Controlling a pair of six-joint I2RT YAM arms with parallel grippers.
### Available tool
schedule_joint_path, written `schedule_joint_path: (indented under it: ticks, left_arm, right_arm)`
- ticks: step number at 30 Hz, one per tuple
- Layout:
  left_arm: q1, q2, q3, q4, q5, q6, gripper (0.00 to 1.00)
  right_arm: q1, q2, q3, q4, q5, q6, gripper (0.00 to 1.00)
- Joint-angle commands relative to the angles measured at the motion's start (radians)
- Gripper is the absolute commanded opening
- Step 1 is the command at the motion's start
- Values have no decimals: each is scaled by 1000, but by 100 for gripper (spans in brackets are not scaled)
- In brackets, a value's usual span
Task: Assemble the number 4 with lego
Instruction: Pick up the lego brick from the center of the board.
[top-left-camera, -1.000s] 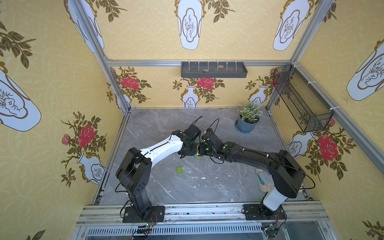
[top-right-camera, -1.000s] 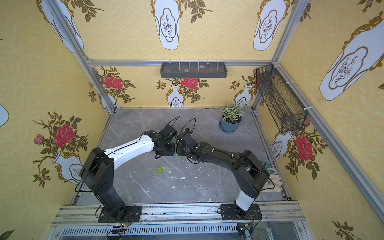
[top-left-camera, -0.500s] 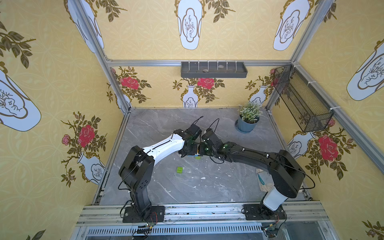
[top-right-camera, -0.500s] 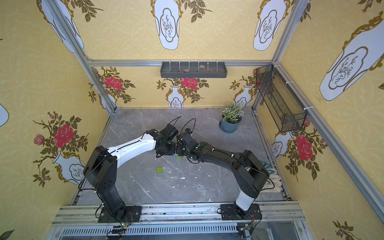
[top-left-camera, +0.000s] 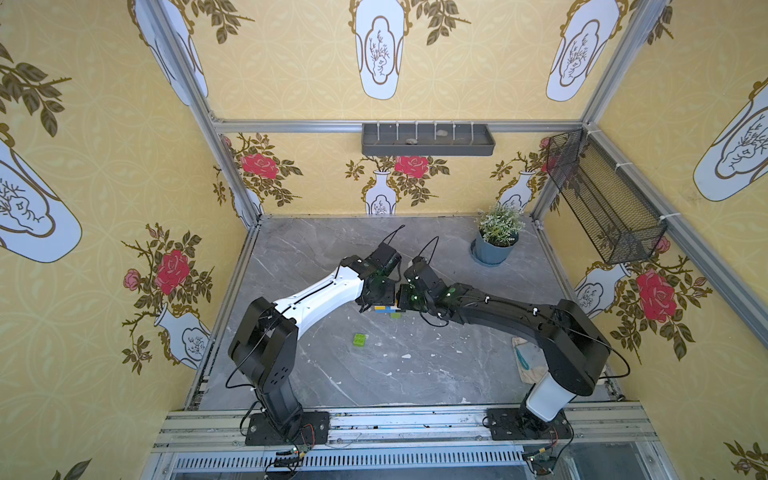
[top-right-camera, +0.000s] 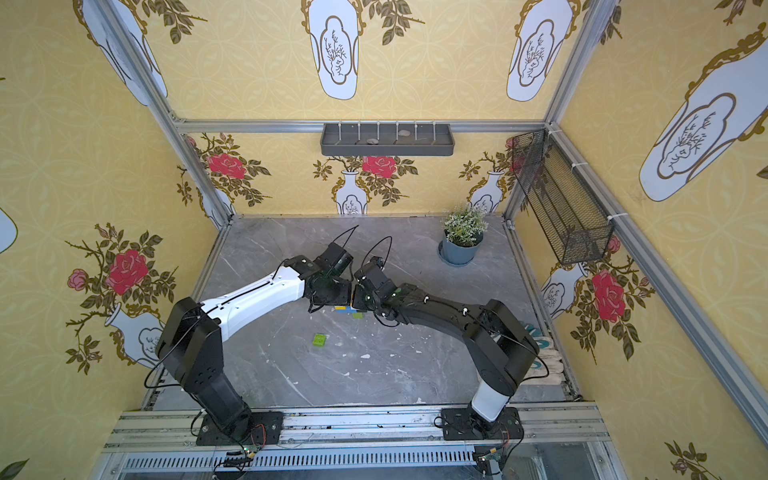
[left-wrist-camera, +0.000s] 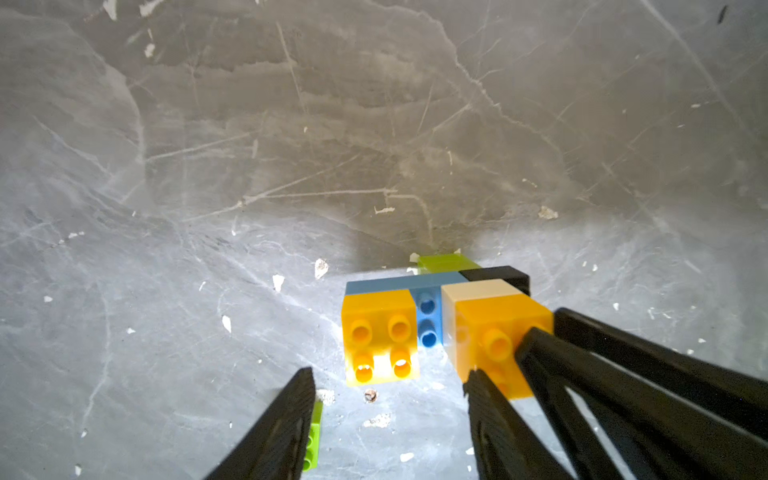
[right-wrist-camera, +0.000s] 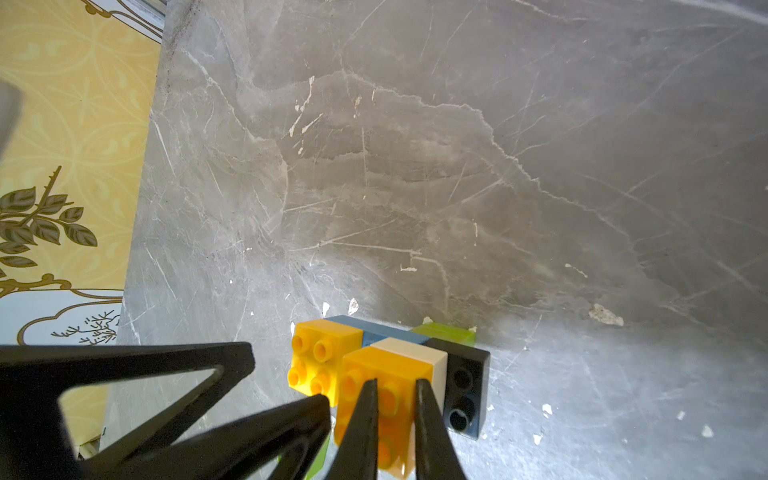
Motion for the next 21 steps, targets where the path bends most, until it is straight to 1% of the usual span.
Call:
schedule_joint_path:
  ticks: [1,3,5,6,9,12,14,16,18,21]
  left_arm:
    - [1,-50,4,-53,-38,11,61]
    - [1,-121,-29,-69,-71,-3,61]
    - [1,-210,-98,-66,-79,-17,61]
    - [1,-262,-141,-62,-76,-57,61]
    - [-7,-405,-306,-15,-37,-110,62]
    - [-21,-486,-444,30,2,-160,64]
    - [-28,-498,-508,73,20,-184,66]
    - [-30,-477,-544,122,54,-194,67]
    - [-35,-426,-542,141,72,-199,67]
    - [-51,-362,-523,145,59,-199,66]
  right_arm:
    - [2,44,-36,-438,-41,-14,13]
    - [2,41,-35,-441,-41,-15,13]
    - [2,41,-32,-444,-40,-18,13]
    - [3,40,-30,-447,-39,-19,13]
    - [3,38,-36,-444,-39,-20,14]
    - [4,41,-37,-440,-39,-21,14]
    - [3,43,-37,-437,-39,-21,14]
    - [4,48,-34,-437,-39,-23,14]
    - [4,51,-28,-443,-38,-24,13]
    - [3,44,-27,-447,-36,-23,14]
